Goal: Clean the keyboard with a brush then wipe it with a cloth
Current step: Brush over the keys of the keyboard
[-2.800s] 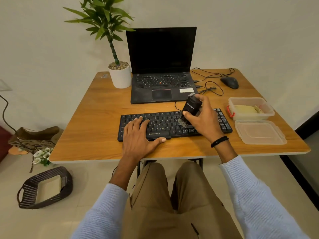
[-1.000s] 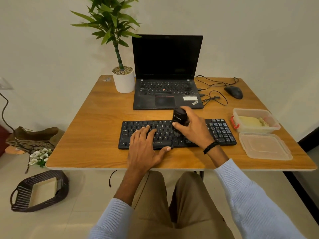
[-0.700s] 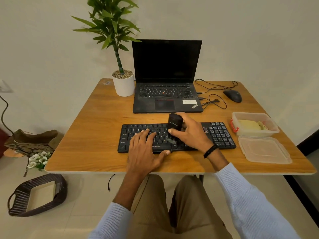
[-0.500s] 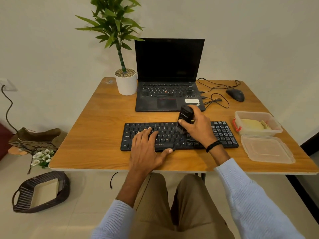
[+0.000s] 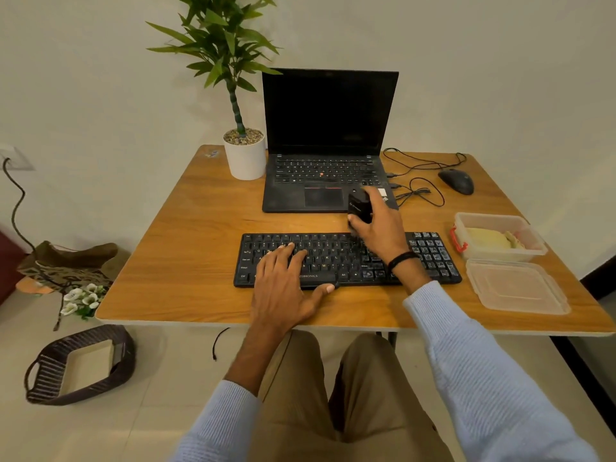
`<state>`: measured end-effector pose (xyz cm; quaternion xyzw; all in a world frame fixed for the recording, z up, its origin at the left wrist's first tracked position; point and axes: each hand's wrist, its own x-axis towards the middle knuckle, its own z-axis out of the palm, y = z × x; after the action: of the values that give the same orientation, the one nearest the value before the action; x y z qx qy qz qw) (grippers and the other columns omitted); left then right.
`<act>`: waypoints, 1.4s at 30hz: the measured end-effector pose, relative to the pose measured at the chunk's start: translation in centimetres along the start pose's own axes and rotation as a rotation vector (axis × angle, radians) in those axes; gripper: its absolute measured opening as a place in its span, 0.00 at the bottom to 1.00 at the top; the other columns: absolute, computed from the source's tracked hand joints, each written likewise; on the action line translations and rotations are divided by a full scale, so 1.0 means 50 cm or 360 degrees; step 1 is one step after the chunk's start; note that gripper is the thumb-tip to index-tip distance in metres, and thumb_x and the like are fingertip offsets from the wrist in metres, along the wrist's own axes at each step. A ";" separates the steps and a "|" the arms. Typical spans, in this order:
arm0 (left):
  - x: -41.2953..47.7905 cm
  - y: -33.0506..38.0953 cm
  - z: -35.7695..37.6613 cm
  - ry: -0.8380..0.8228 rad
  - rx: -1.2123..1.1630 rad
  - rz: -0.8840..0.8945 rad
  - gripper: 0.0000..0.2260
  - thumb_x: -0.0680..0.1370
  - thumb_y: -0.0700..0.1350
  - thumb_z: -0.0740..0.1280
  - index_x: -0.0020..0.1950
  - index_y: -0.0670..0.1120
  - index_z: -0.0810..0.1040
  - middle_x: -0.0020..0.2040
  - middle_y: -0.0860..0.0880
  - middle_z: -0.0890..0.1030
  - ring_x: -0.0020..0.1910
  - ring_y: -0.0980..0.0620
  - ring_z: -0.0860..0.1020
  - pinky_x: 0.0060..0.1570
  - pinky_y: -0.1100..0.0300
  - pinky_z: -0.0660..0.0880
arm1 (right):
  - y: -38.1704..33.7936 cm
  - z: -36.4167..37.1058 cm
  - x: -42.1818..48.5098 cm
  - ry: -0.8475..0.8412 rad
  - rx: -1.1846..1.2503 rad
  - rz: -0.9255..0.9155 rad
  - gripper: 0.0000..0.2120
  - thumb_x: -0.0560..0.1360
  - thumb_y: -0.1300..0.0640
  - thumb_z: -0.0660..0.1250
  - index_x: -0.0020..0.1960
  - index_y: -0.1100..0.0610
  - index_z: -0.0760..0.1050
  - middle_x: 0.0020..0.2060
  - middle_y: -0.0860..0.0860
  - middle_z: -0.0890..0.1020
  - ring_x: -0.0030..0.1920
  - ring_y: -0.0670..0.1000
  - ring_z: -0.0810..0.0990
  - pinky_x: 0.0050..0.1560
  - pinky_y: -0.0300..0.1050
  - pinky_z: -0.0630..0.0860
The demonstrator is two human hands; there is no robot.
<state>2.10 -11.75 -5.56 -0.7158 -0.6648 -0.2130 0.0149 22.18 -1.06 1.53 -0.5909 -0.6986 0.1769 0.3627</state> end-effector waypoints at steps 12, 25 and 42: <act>0.000 0.000 0.000 0.0020 0.0010 0.0002 0.42 0.74 0.78 0.56 0.75 0.49 0.71 0.76 0.44 0.70 0.75 0.44 0.65 0.75 0.44 0.61 | -0.013 0.012 0.017 -0.0224 0.0119 -0.0097 0.27 0.74 0.53 0.73 0.70 0.51 0.66 0.60 0.52 0.79 0.59 0.51 0.78 0.55 0.43 0.77; 0.000 0.000 0.001 0.0012 0.0008 0.0017 0.41 0.74 0.77 0.56 0.75 0.48 0.72 0.75 0.44 0.71 0.75 0.44 0.66 0.75 0.45 0.62 | -0.001 -0.011 0.002 -0.0053 -0.0143 -0.0078 0.28 0.75 0.54 0.72 0.71 0.50 0.64 0.60 0.56 0.80 0.59 0.55 0.79 0.55 0.46 0.77; 0.001 0.001 -0.006 -0.0032 0.0025 0.0006 0.43 0.73 0.78 0.52 0.76 0.48 0.71 0.76 0.44 0.69 0.76 0.43 0.64 0.76 0.44 0.60 | 0.010 -0.056 -0.053 -0.0195 0.0025 -0.0073 0.28 0.74 0.52 0.73 0.70 0.51 0.66 0.60 0.53 0.79 0.57 0.50 0.79 0.48 0.36 0.75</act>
<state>2.09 -11.81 -5.27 -0.7190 -0.6653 -0.2007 0.0142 24.61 -3.98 2.29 -0.5598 -0.7316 0.2099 0.3277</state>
